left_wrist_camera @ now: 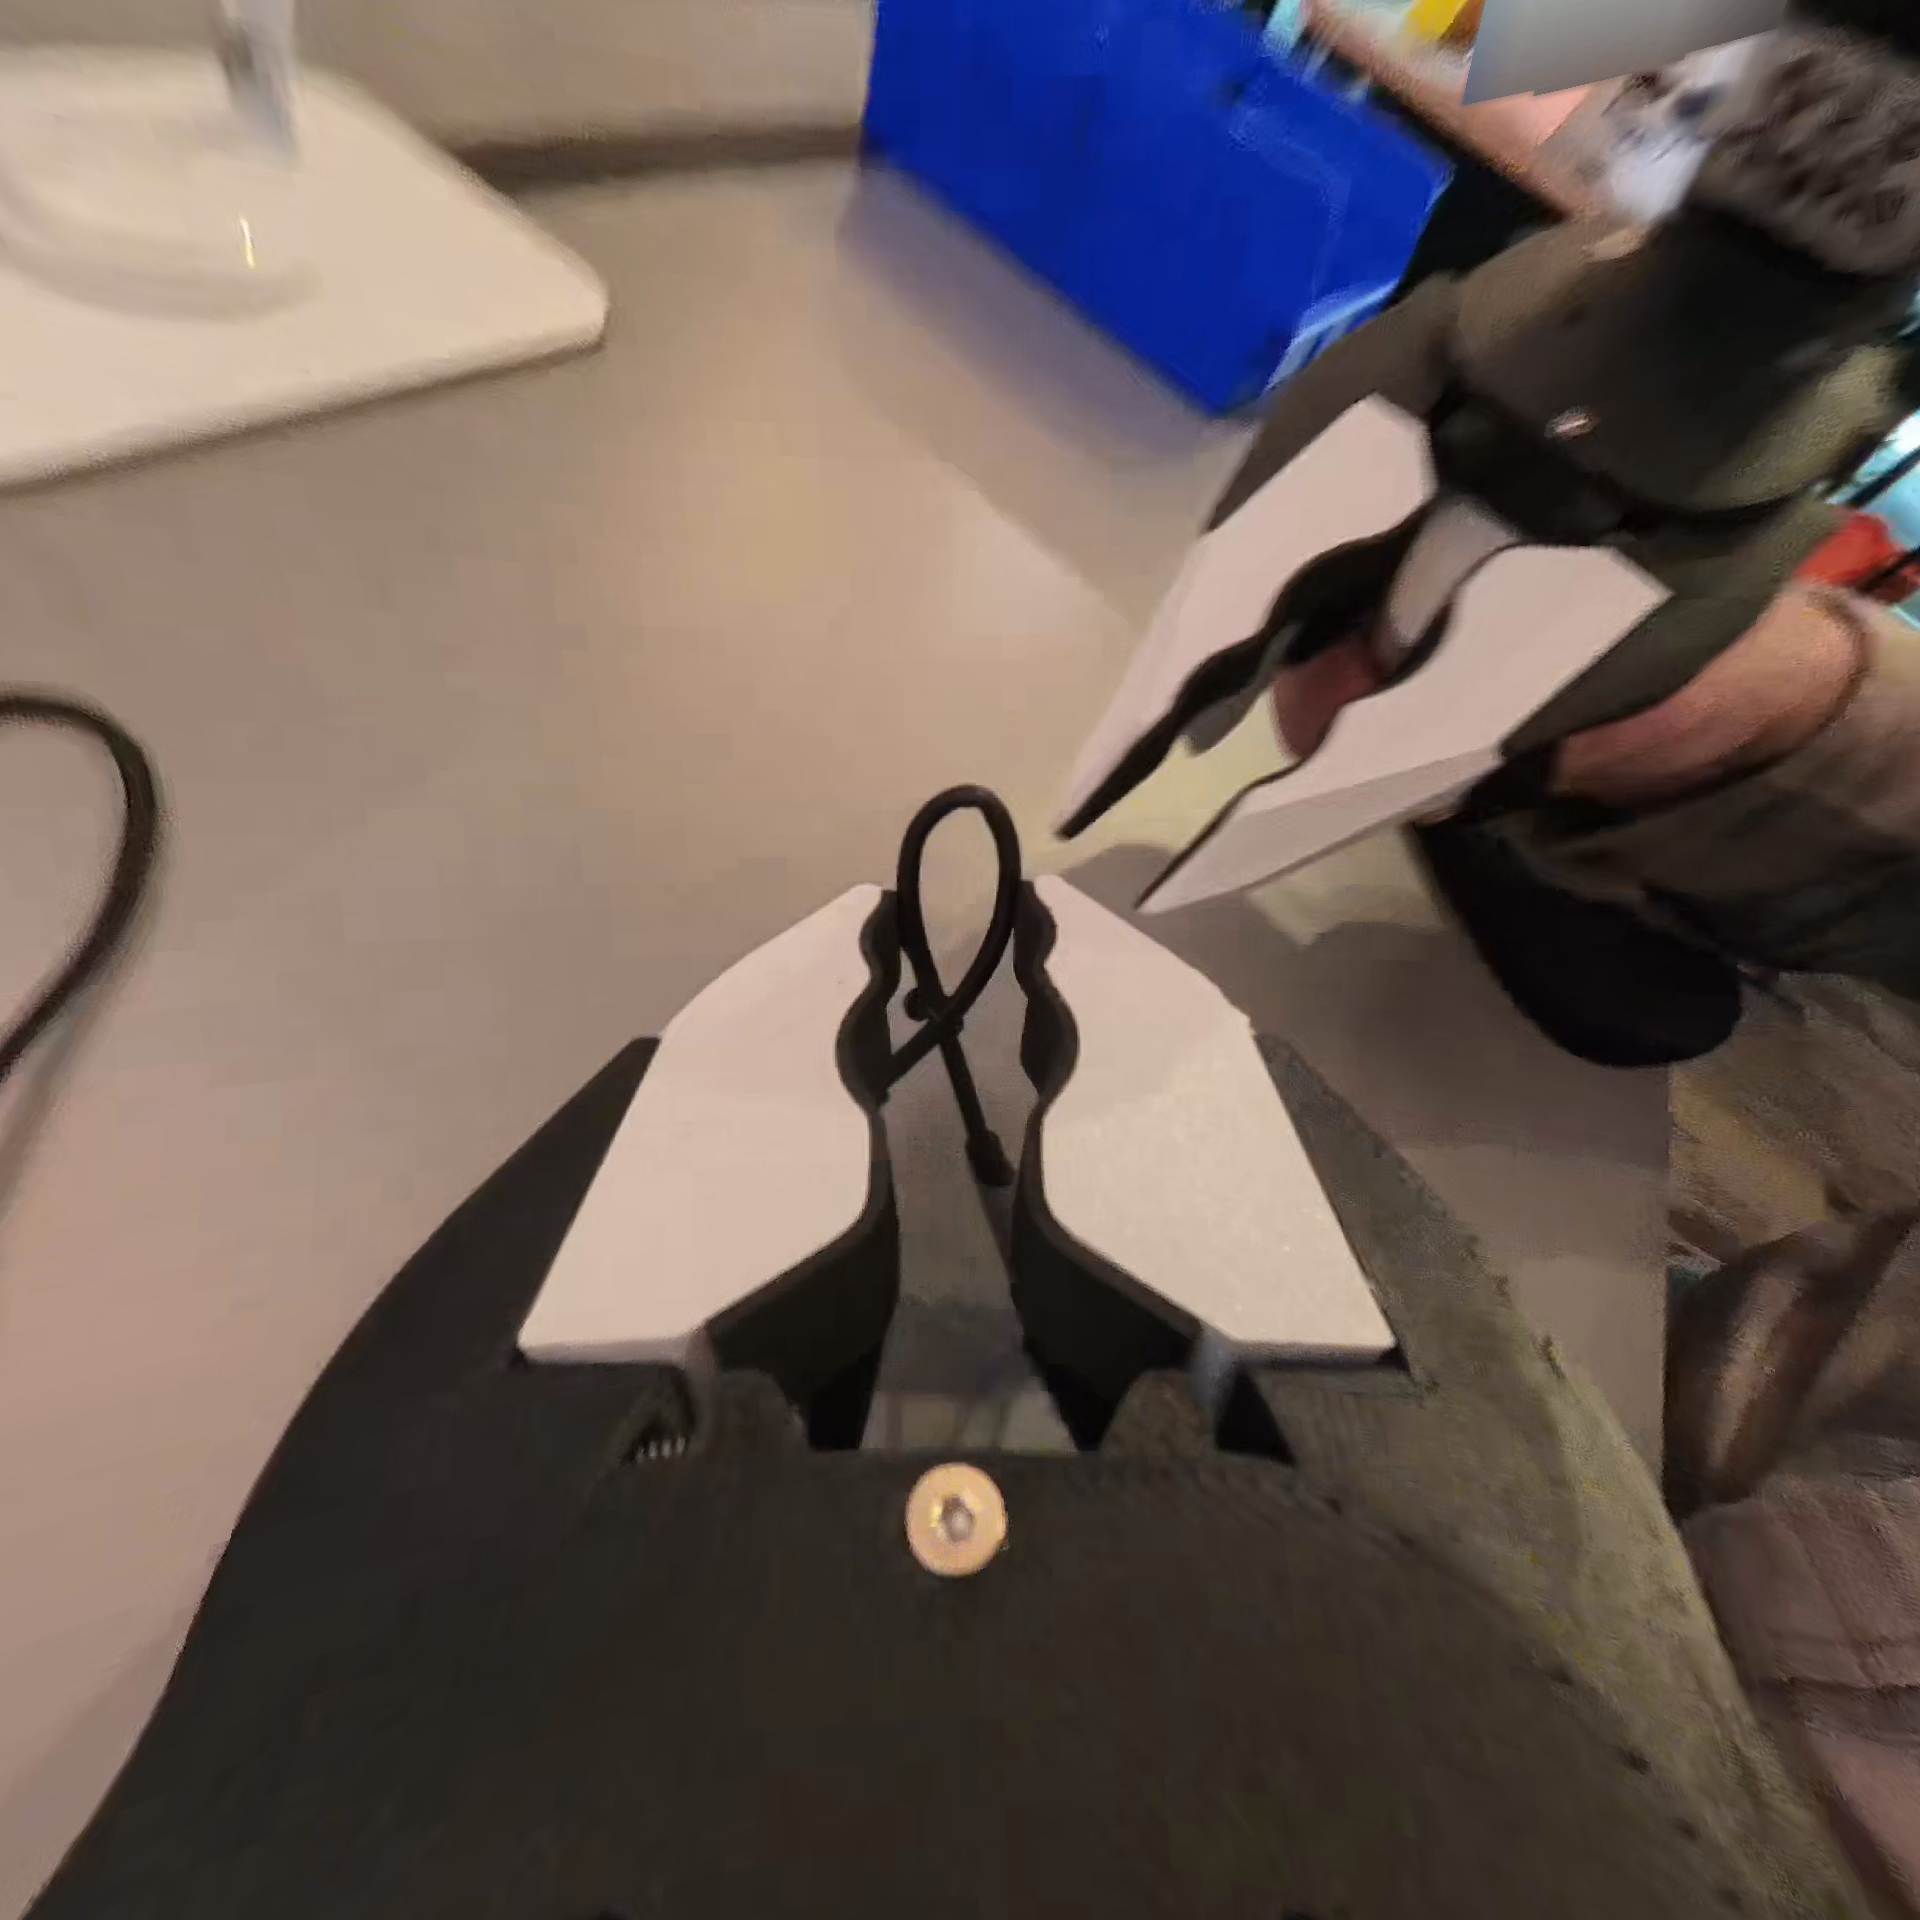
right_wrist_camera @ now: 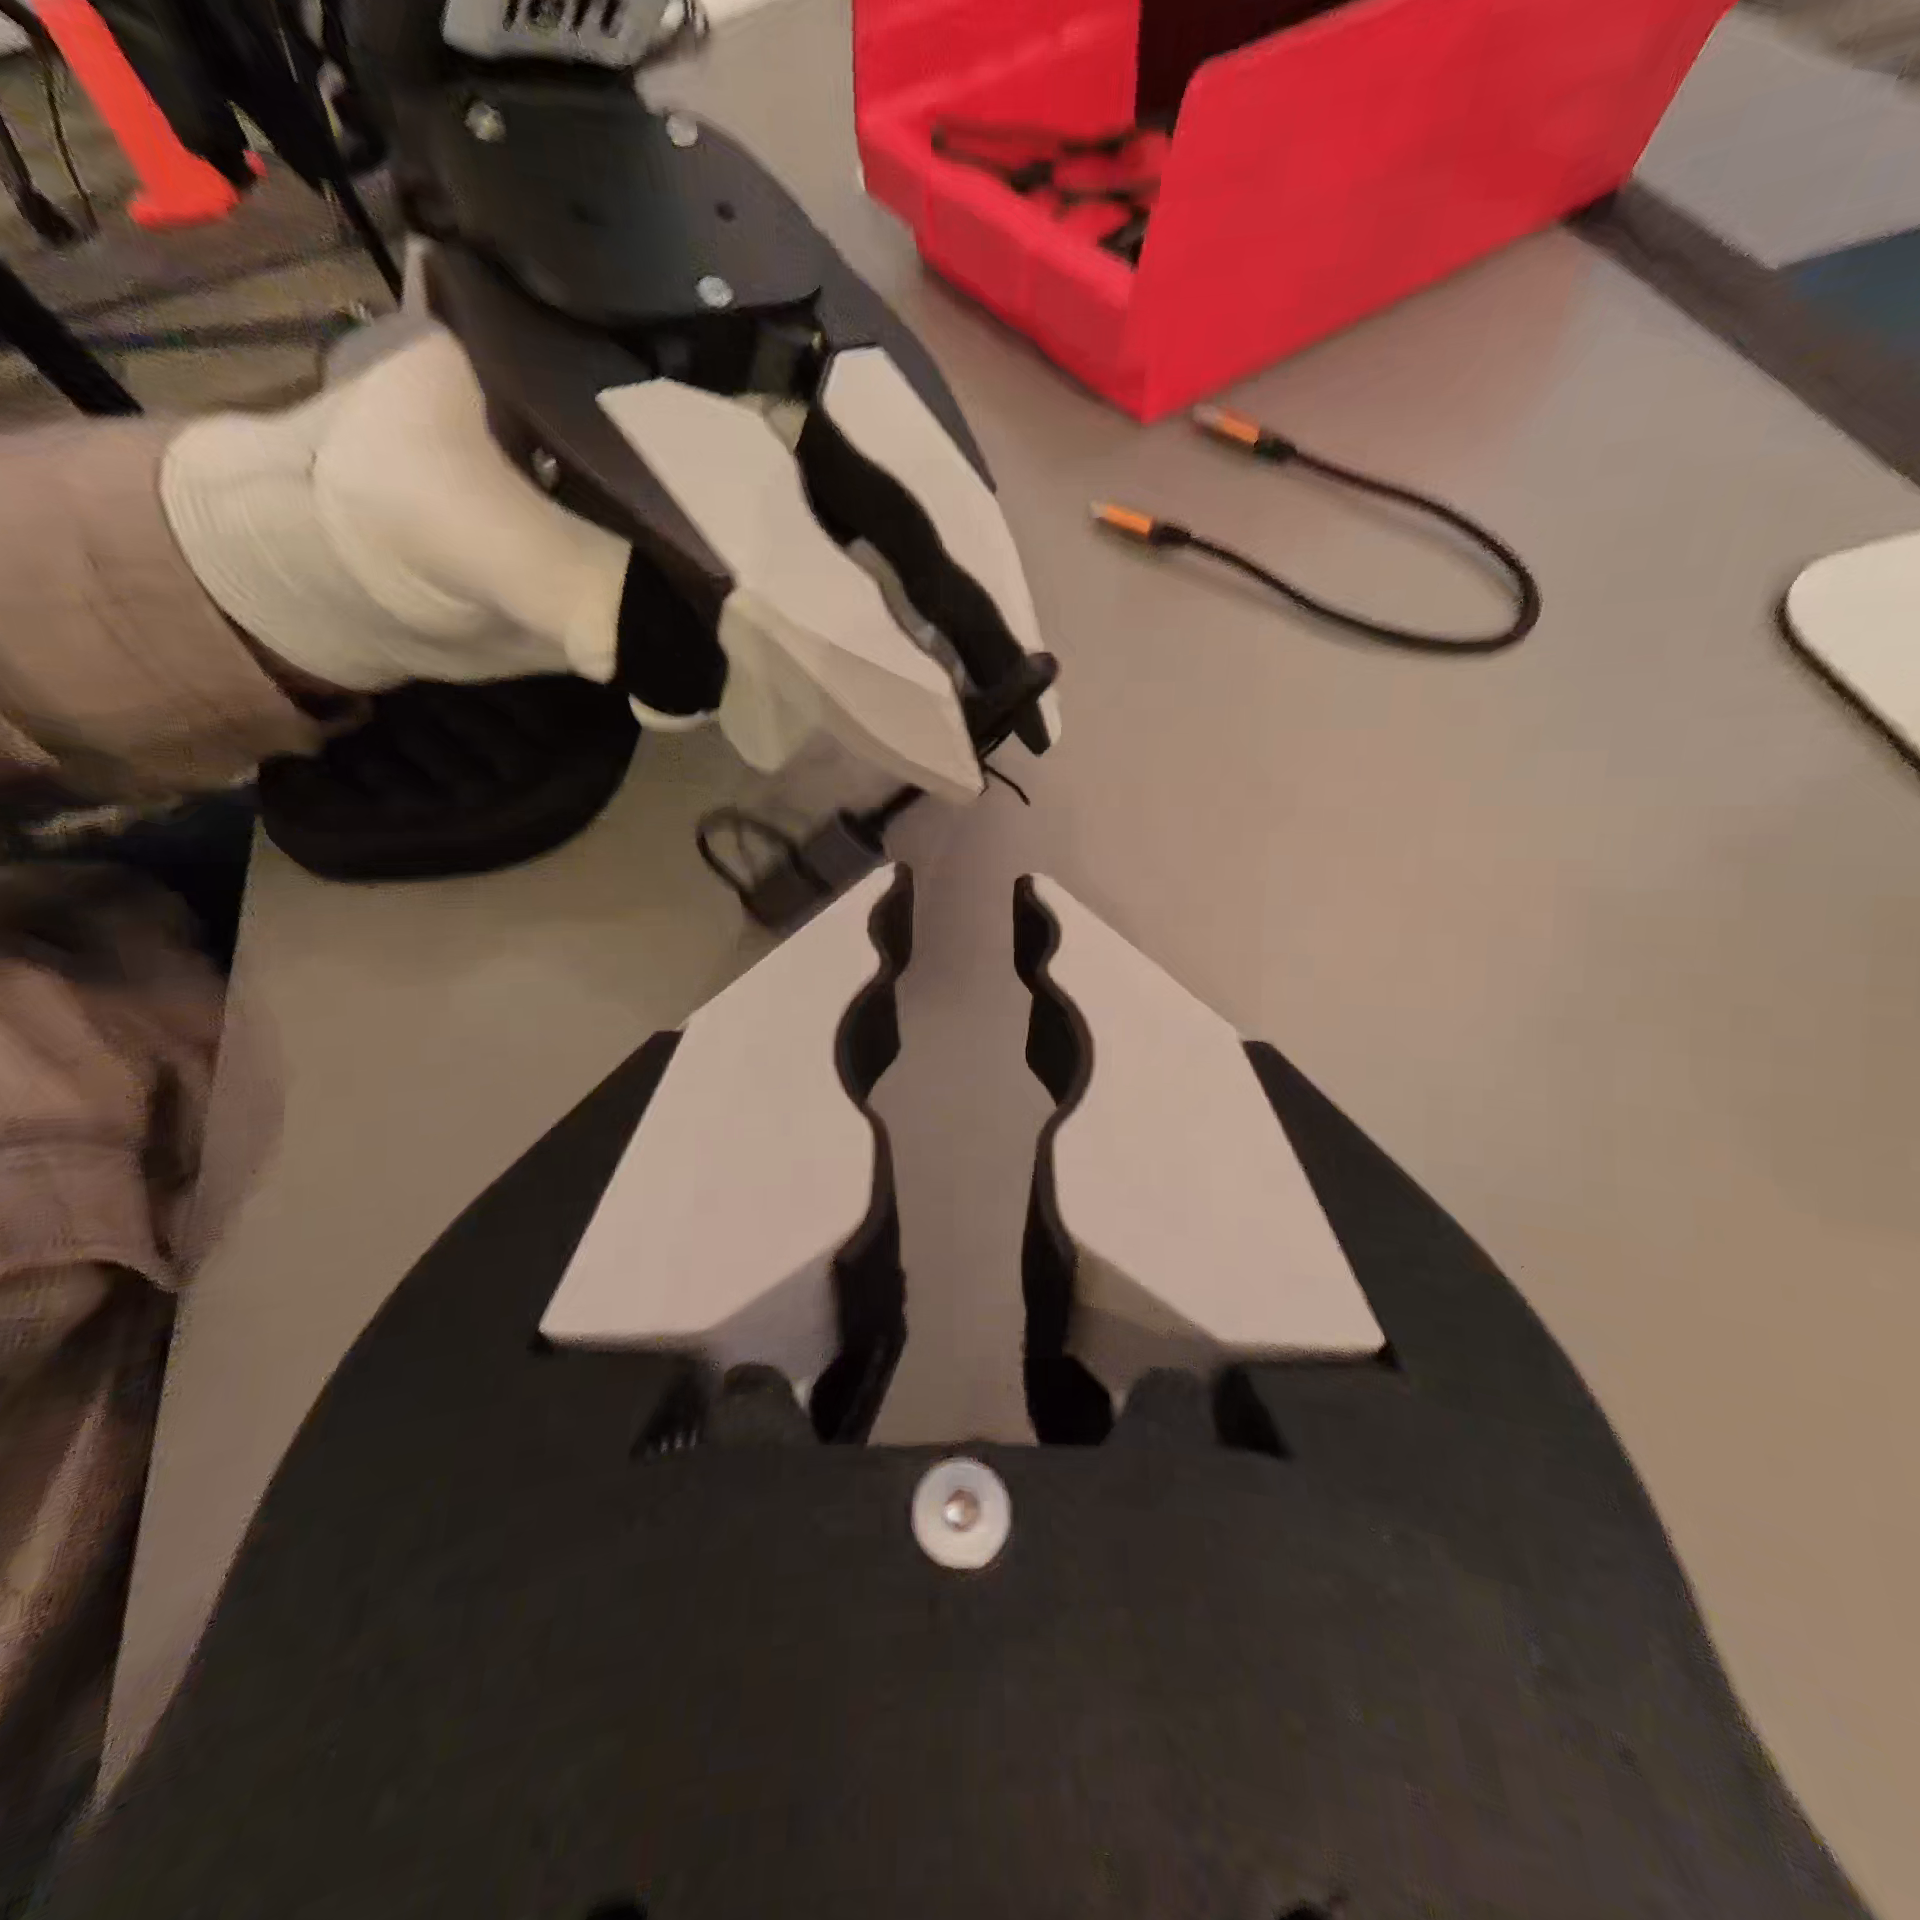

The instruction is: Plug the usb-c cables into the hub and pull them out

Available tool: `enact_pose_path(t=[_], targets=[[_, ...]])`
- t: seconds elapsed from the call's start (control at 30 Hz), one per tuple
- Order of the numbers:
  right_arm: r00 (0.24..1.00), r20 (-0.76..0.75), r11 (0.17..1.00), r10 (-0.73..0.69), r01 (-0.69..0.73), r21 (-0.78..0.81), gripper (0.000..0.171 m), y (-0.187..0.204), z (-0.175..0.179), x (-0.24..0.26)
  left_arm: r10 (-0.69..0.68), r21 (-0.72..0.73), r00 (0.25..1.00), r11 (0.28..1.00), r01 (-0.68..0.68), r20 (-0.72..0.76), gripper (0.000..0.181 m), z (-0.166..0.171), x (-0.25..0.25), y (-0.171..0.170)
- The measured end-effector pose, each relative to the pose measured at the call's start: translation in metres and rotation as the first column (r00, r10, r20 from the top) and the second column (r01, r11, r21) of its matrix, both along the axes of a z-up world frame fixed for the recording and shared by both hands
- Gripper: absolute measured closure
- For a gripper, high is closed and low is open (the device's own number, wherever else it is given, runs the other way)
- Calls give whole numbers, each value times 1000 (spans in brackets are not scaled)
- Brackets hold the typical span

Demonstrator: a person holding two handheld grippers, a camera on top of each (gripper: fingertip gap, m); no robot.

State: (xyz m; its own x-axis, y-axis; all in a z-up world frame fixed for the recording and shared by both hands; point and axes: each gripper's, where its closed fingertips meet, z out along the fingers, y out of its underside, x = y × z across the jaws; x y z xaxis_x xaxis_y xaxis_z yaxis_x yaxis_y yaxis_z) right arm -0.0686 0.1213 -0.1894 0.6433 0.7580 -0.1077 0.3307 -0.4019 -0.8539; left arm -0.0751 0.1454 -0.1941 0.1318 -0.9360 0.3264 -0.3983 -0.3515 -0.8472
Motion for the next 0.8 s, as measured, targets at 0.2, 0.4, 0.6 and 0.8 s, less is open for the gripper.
enact_pose_path(t=[0.2, 0.4, 0.6, 0.8], targets=[[989, -133, 997, -58, 63, 41, 145, 9, 40, -14, -29, 236, 983, 972, -14, 181, 161, 46, -3, -7], [974, -207, 996, -88, 90, 3, 154, 1, 59, -11, 28, 449, 998, 892, -50, 54, 162, 31, -5, -3], [993, 7, 991, -121, 120, 54, 167, 10, 40, -25, 57, 610, 998, 792, -22, -38, 161, 27, 5, -10], [993, 42, 991, -110, 107, 76, 170, 13, 34, -28, 71, 601, 995, 799, -15, -70, 150, 20, 12, -9]])
